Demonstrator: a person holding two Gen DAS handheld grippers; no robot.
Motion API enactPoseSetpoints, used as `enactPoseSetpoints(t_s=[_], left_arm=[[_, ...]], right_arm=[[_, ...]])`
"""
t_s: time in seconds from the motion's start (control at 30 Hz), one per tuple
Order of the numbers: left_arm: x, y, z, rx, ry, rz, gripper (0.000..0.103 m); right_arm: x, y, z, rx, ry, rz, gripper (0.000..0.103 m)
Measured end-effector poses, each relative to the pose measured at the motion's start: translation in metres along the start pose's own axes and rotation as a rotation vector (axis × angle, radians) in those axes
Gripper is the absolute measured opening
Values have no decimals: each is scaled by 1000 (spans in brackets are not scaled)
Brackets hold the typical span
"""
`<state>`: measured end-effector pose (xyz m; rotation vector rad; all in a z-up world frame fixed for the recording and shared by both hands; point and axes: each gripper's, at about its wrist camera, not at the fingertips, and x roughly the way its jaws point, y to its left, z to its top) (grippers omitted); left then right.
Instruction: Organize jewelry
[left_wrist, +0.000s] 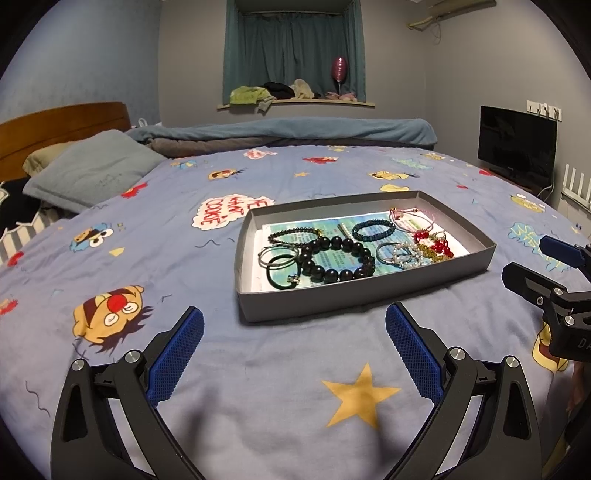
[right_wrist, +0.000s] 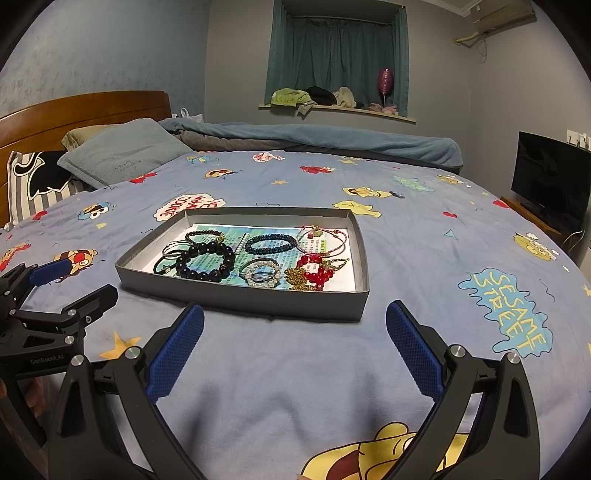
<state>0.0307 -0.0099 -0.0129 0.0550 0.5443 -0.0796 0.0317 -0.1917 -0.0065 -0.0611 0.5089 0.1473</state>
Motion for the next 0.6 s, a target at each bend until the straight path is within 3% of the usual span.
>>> enactPoseSetpoints(t_s=[0.4,0.6], left_arm=[[3,0,0,15,1,7,98],[5,2,-1,-1,18,-24,98]], right_arm=[[3,0,-1,-2,4,1,97],[4,0,-2,-3,7,4,97]])
